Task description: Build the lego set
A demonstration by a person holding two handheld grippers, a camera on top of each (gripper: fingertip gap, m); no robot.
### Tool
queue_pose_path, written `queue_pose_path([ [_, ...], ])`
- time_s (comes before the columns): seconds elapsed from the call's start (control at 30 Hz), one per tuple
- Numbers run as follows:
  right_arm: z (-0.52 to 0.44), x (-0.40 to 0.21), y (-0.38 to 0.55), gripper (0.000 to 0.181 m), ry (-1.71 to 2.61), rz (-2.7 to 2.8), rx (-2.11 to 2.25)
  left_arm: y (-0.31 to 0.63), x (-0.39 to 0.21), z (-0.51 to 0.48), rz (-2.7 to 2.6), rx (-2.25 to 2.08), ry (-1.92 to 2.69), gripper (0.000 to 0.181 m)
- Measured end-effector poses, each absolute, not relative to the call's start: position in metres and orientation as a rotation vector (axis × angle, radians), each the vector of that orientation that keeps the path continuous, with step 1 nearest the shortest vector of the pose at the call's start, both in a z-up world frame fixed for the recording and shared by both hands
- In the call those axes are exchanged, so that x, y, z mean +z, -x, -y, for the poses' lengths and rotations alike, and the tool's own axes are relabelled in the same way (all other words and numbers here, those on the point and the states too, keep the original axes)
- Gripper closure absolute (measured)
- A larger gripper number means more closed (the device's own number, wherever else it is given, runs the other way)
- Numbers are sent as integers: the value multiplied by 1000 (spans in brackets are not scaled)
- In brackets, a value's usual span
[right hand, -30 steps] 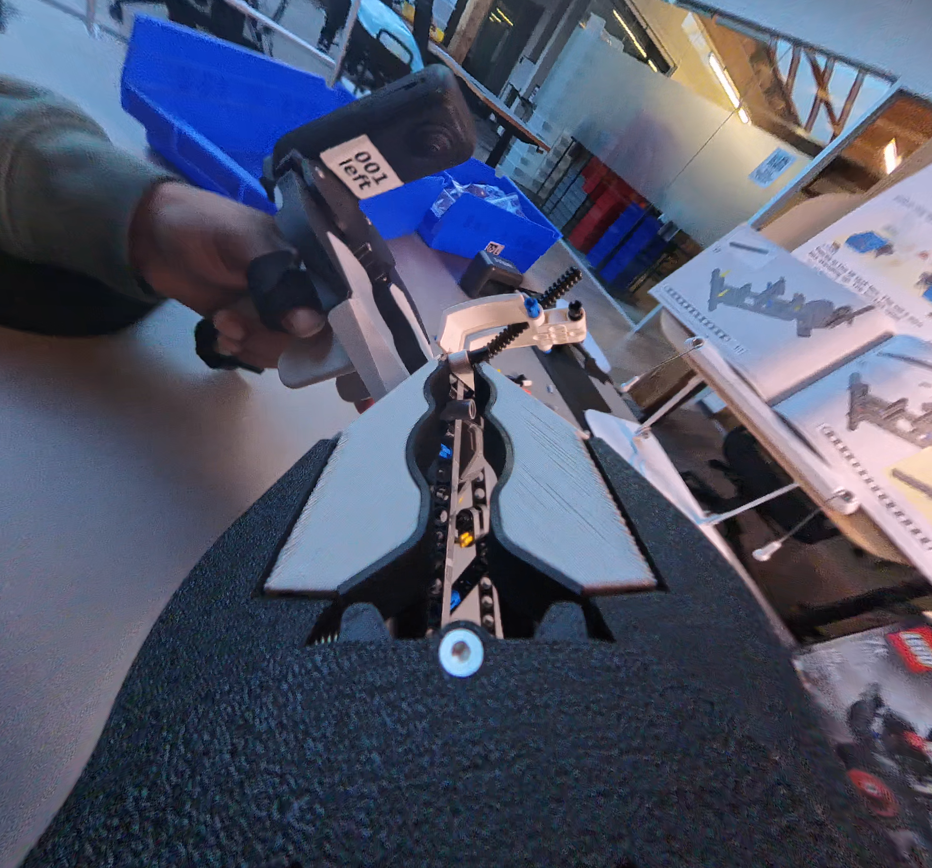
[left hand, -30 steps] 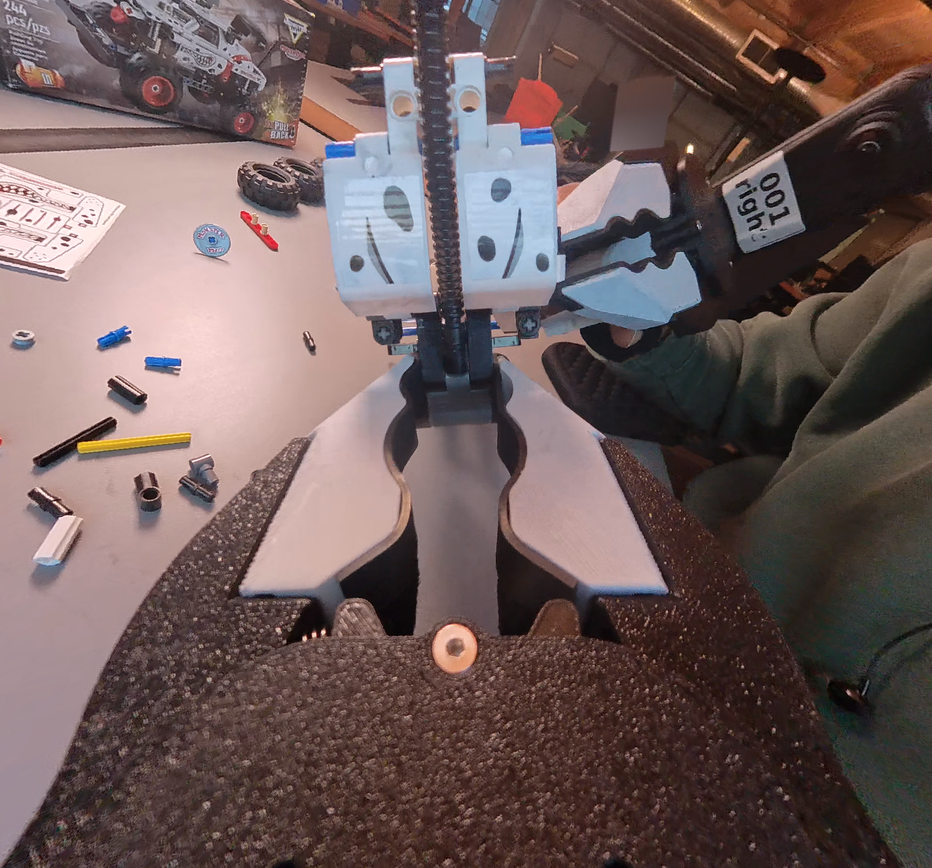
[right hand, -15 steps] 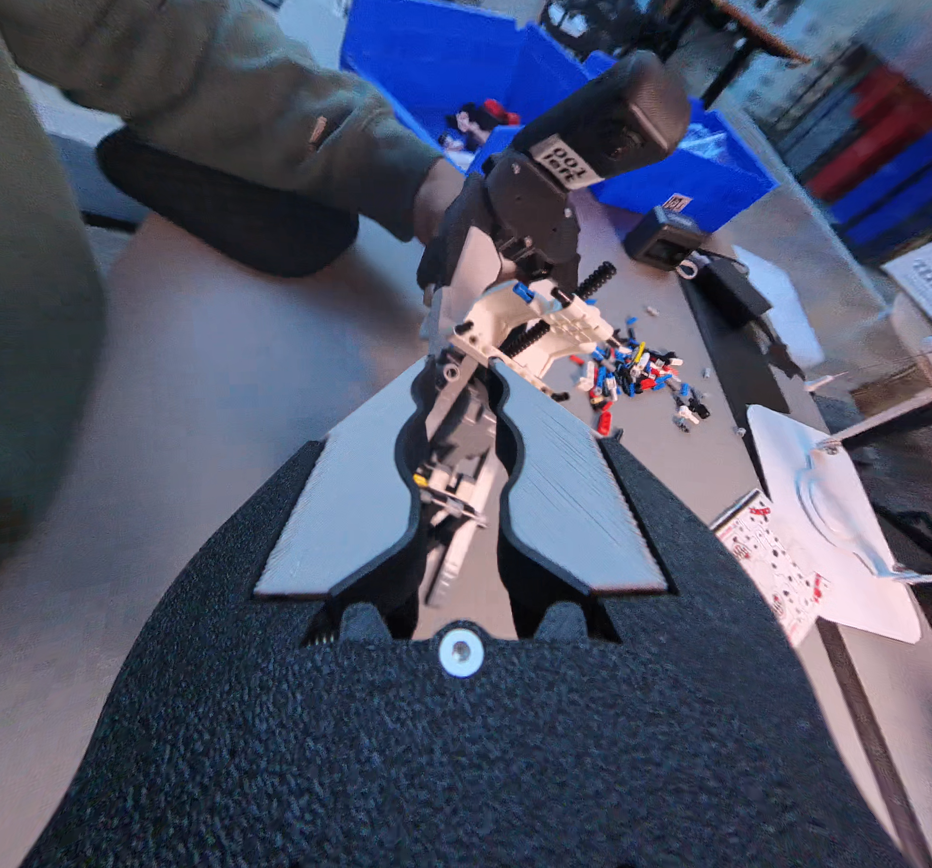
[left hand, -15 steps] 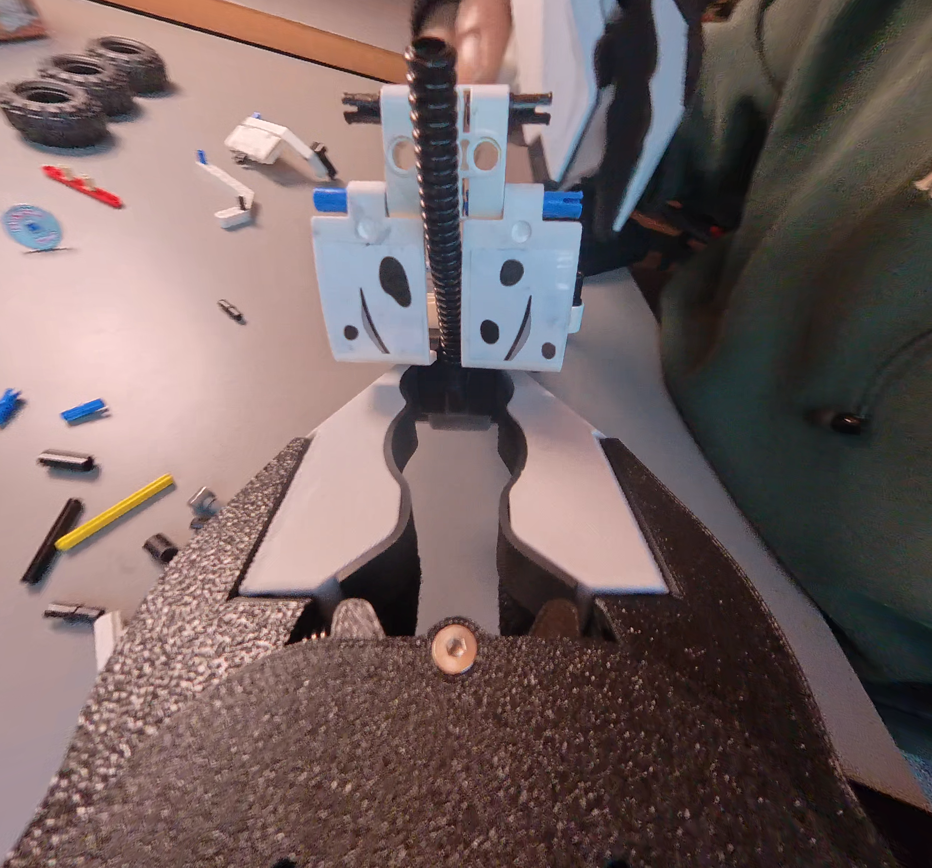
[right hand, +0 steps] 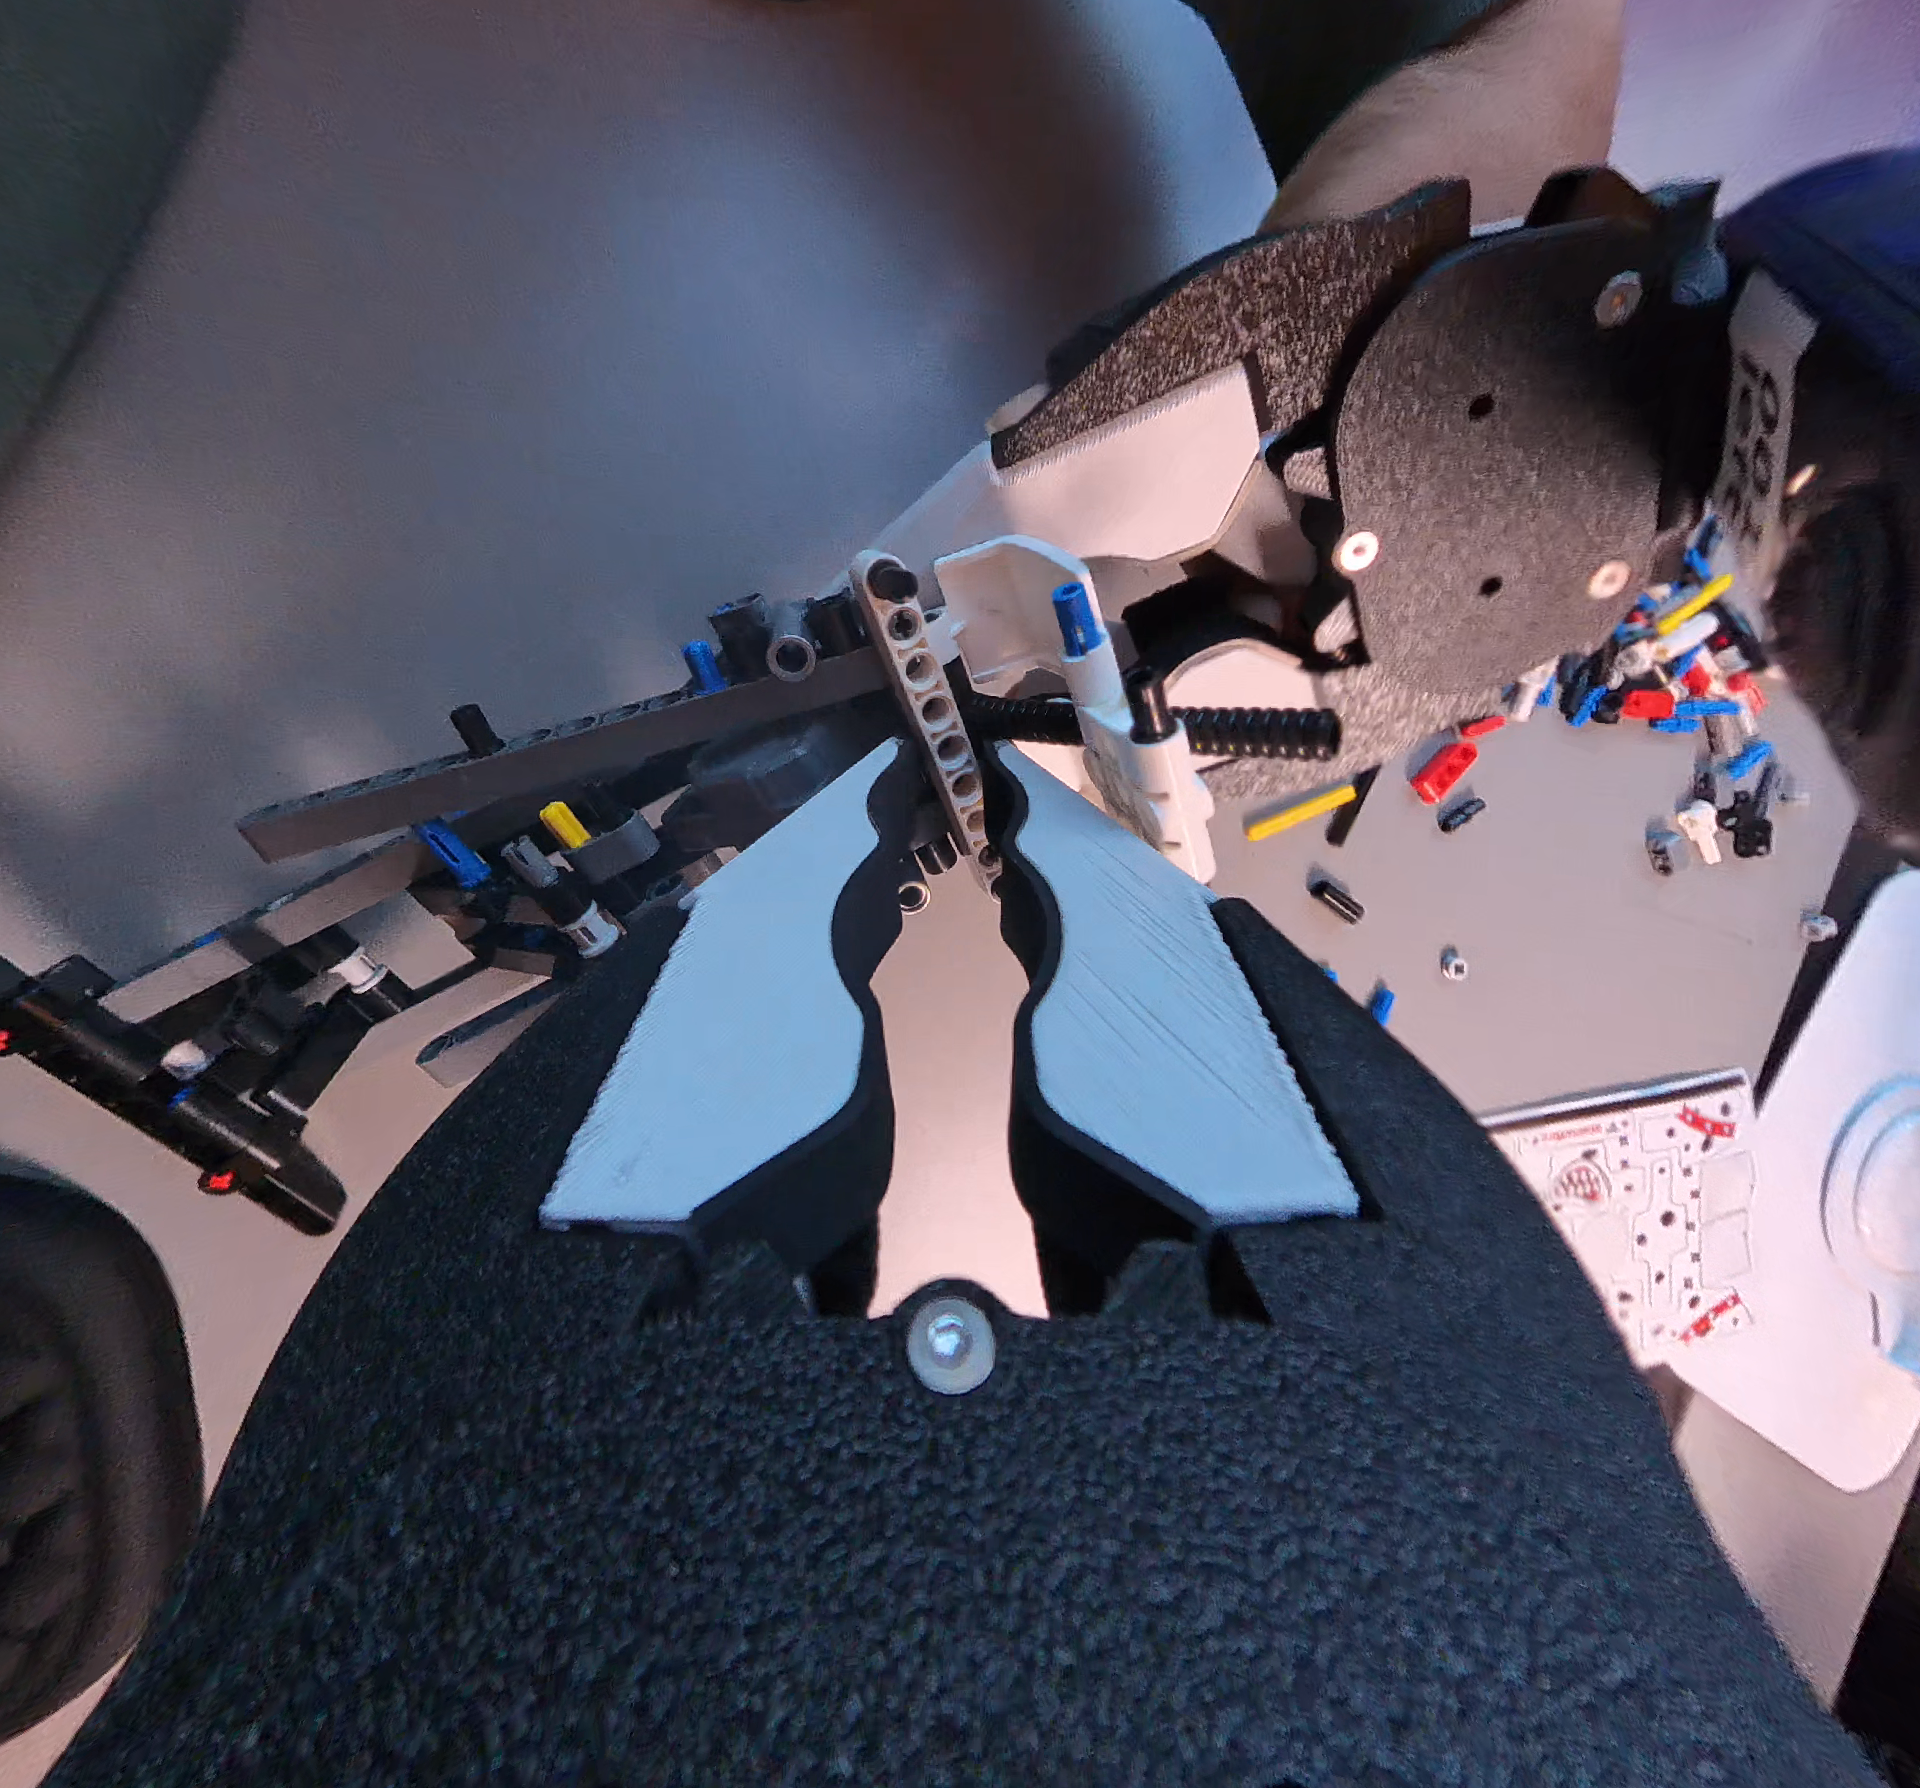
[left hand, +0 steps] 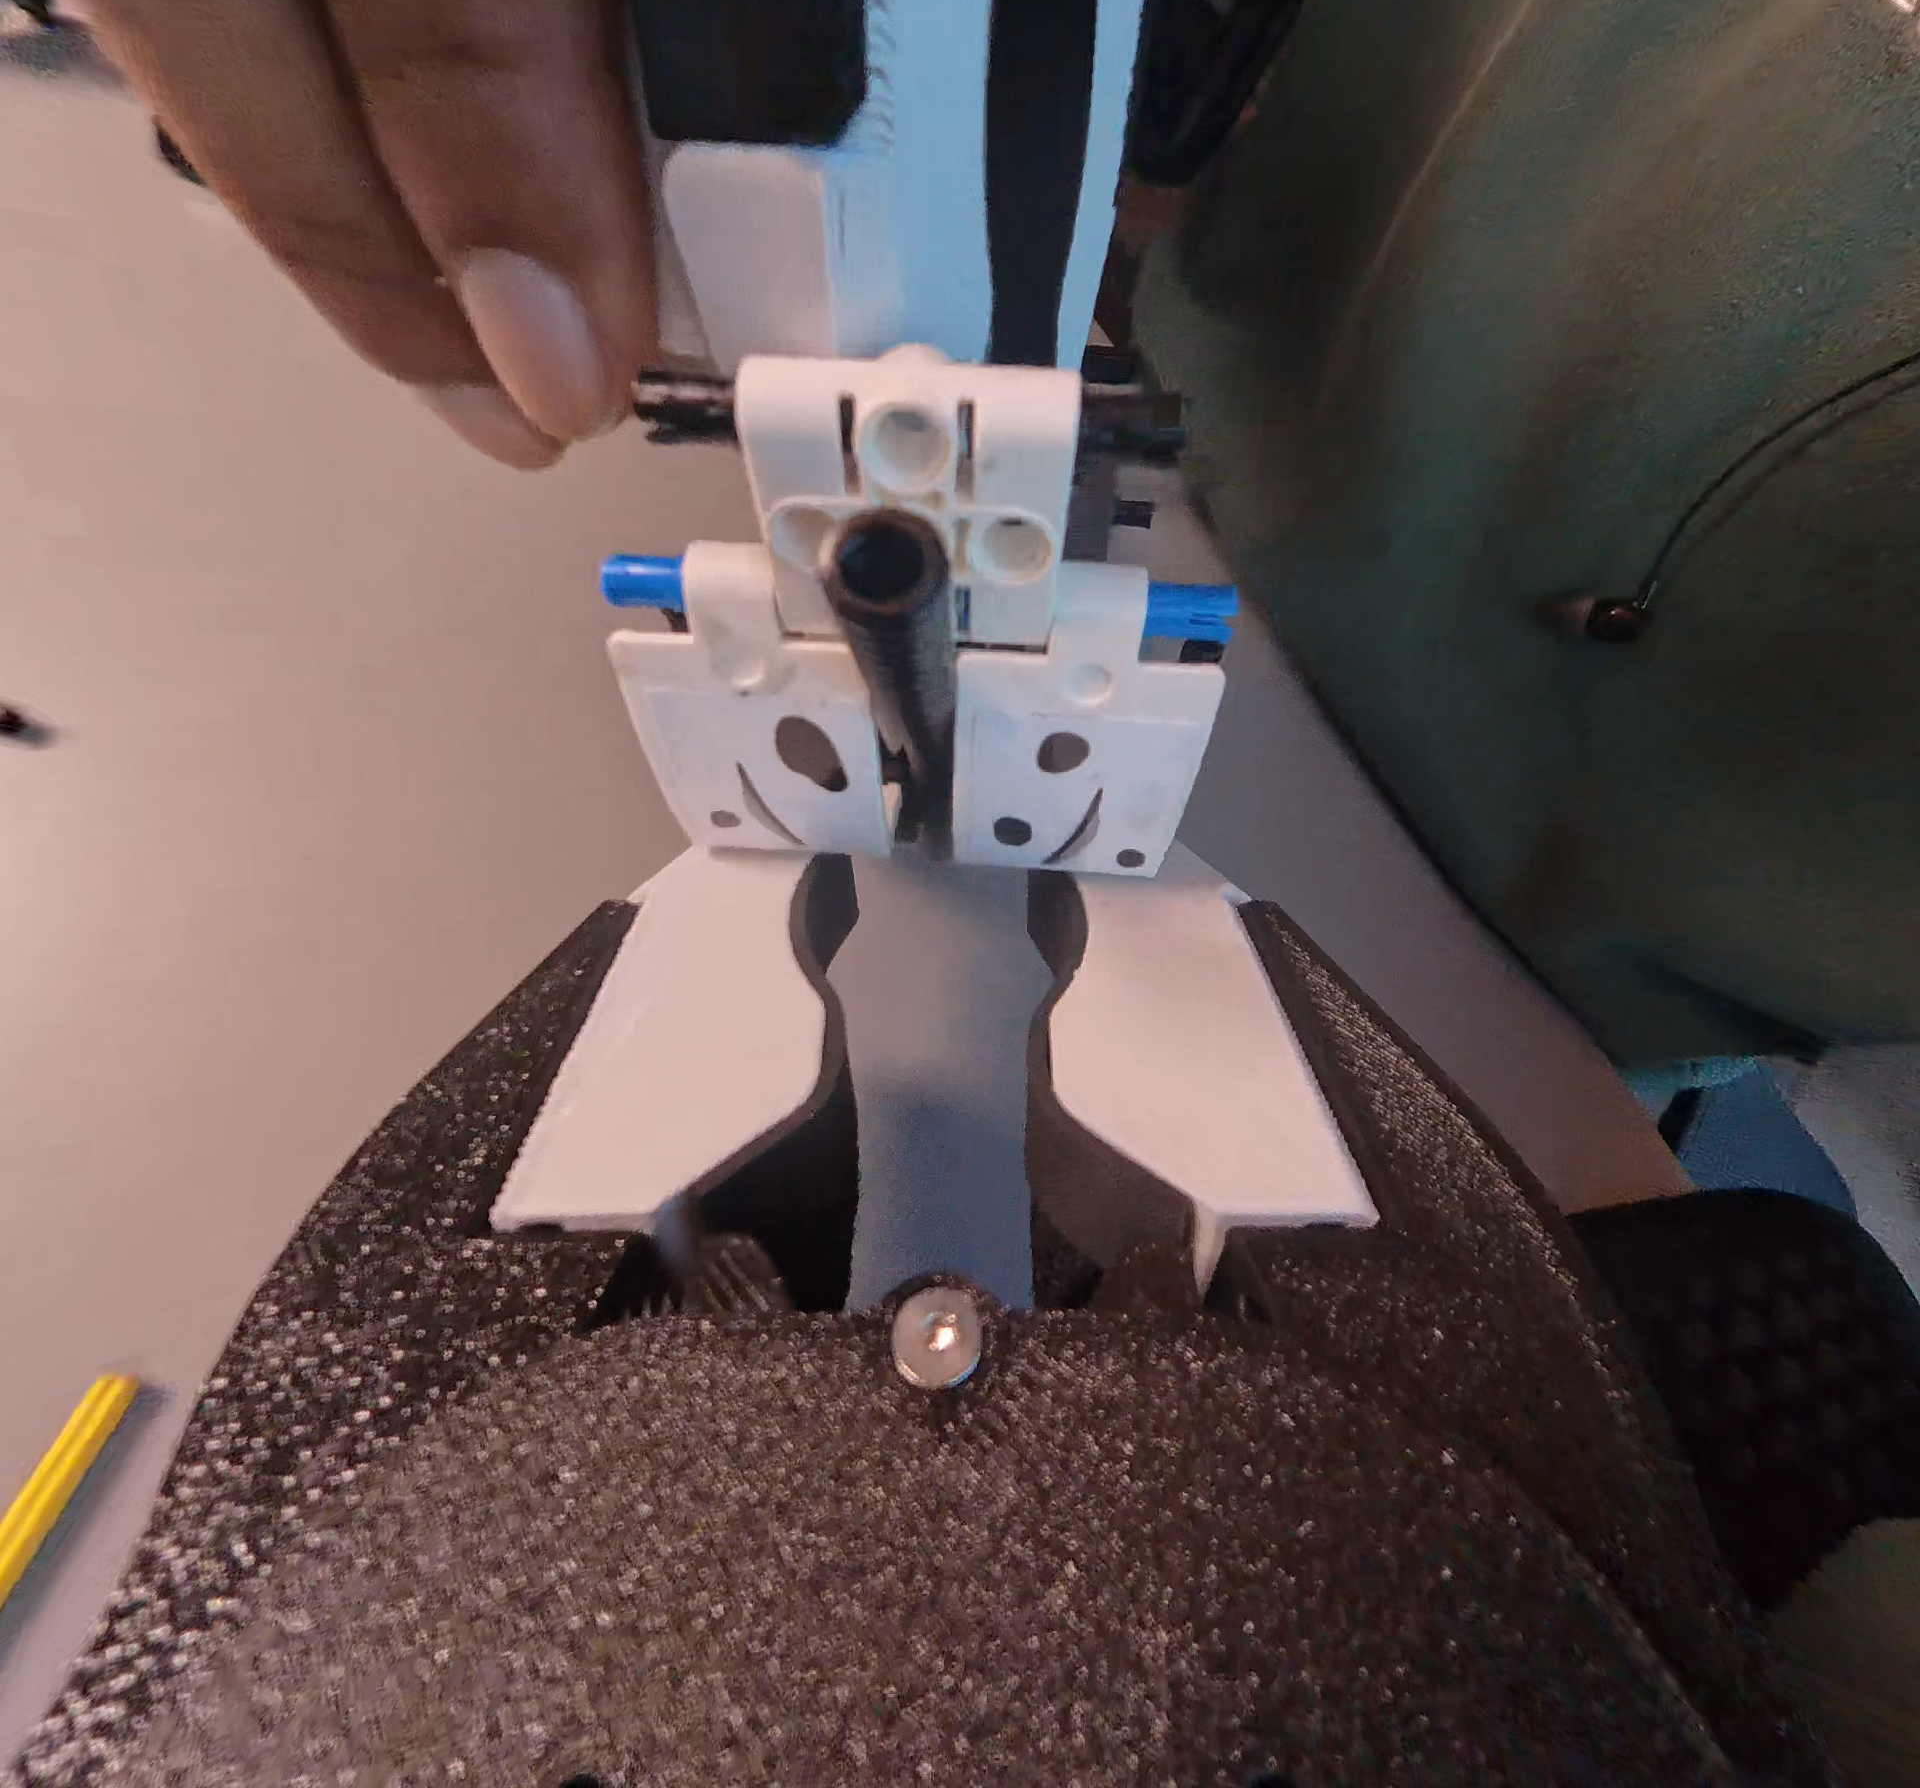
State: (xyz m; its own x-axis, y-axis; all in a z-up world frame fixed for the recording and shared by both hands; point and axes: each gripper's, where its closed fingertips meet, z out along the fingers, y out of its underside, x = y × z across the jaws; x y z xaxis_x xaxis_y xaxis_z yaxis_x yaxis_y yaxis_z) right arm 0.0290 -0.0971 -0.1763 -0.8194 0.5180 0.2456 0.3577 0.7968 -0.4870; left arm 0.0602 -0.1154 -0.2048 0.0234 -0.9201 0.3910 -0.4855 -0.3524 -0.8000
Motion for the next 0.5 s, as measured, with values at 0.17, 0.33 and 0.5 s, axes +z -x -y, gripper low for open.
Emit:
queue_pose_path([
  [0.17, 71, -182, -27, 171, 795, 2560, 448, -26, -196, 97, -1100, -1119, 2024, 120],
  [0.33, 48, -183, -26, 171, 1142, 2395, 292, -15, -182, 103, -751, -974, 2064, 121],
  [0.5, 55, -192, -25, 172, 1413, 2327, 333, -39, -190, 86, -401, -1009, 2074, 120],
])
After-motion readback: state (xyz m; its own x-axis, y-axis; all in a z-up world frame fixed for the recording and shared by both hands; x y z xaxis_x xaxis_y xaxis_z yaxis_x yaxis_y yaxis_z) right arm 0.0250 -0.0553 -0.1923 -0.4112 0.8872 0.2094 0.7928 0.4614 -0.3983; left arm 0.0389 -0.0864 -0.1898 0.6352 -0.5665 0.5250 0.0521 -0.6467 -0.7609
